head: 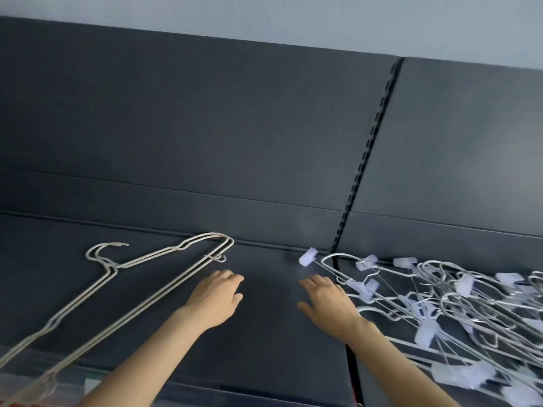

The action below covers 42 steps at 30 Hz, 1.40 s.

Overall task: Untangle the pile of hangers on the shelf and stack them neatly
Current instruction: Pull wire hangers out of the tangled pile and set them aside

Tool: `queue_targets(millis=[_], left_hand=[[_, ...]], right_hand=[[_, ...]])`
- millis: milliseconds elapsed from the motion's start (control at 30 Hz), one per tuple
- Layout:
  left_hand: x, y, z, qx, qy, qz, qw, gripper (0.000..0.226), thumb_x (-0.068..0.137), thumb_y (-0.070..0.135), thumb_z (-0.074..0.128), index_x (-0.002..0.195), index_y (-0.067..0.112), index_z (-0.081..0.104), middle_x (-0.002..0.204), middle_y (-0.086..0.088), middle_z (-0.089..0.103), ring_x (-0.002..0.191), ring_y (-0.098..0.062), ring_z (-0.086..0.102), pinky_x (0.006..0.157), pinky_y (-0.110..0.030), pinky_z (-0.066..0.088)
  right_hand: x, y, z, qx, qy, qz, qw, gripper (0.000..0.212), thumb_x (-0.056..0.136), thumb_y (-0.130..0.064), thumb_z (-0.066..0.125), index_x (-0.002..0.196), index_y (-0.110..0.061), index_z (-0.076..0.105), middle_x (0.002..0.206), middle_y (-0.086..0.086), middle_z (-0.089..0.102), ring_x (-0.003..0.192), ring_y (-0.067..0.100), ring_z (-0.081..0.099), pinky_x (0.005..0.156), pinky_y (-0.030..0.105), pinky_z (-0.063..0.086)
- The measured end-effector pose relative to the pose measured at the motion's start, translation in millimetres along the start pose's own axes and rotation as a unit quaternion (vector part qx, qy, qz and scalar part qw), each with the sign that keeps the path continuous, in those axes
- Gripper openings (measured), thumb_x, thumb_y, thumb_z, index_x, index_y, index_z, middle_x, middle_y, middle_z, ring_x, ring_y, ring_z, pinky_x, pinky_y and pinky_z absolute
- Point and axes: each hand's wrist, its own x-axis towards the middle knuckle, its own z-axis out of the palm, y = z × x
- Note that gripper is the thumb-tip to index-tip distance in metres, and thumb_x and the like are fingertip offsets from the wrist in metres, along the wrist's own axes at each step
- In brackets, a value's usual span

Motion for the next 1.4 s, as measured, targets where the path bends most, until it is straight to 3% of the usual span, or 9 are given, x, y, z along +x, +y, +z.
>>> queue_targets(millis=[467,667,833,967,1167,1267,1400], left_hand=[[11,220,23,-0.045,0.015,0.032,0.998,0.036,0.097,0.023,0.037,0.132,0.017,0.044,0.134,0.001,0.05,0.126,-0.019,0.04,0.101,-0.034,0.038],[18,293,32,-0.062,0.017,0.052,0.997,0.035,0.097,0.02,0.036,0.13,0.014,0.047,0.137,-0.001,0.048,0.129,-0.018,0.039,0.102,-0.035,0.038],[29,336,34,-0.06,0.012,0.079,0.995,0.033,0.098,0.019,0.033,0.125,0.012,0.05,0.129,-0.004,0.054,0.12,-0.021,0.044,0.097,-0.036,0.04],[40,362,38,-0.076,0.029,0.111,0.99,0.031,0.098,0.019,0.034,0.123,0.014,0.053,0.126,0.0,0.055,0.117,-0.017,0.046,0.092,-0.03,0.04],[66,396,46,-0.103,0.021,0.16,0.981,0.034,0.098,0.019,0.033,0.124,0.014,0.054,0.13,-0.001,0.055,0.123,-0.017,0.045,0.101,-0.032,0.038],[82,413,47,-0.114,0.016,0.174,0.978,0.032,0.098,0.02,0.032,0.11,0.009,0.06,0.117,-0.005,0.06,0.115,-0.021,0.049,0.094,-0.034,0.041],[101,434,51,-0.122,0.014,0.208,0.97,0.033,0.098,0.019,0.033,0.119,0.012,0.057,0.12,-0.001,0.059,0.115,-0.016,0.05,0.098,-0.029,0.039]], right_hand=[[-122,177,-37,0.039,0.038,0.026,0.998,0.047,0.093,-0.034,0.046,0.134,-0.013,0.04,0.135,0.006,0.045,0.126,0.024,0.041,0.103,0.036,0.037],[-165,238,-48,0.058,0.054,0.05,0.996,0.042,0.092,-0.034,0.046,0.129,-0.014,0.046,0.127,0.006,0.052,0.116,0.024,0.05,0.096,0.035,0.042],[-193,278,-55,0.075,0.068,0.087,0.991,0.045,0.093,-0.032,0.045,0.134,-0.015,0.042,0.132,0.004,0.049,0.12,0.022,0.048,0.098,0.032,0.04],[-210,306,-55,0.093,0.077,0.126,0.985,0.042,0.094,-0.034,0.046,0.132,-0.016,0.044,0.128,0.003,0.051,0.113,0.02,0.052,0.093,0.031,0.044],[-229,342,-55,0.107,0.091,0.192,0.971,0.042,0.095,-0.03,0.044,0.135,-0.016,0.042,0.133,0.002,0.049,0.118,0.02,0.049,0.094,0.029,0.042],[-233,362,-57,0.107,0.092,0.224,0.964,0.039,0.095,-0.028,0.044,0.131,-0.014,0.046,0.129,0.004,0.052,0.114,0.021,0.052,0.094,0.033,0.044],[-234,387,-61,0.109,0.106,0.259,0.954,0.03,0.093,-0.022,0.046,0.117,-0.008,0.056,0.117,0.008,0.057,0.106,0.024,0.055,0.088,0.034,0.047]])
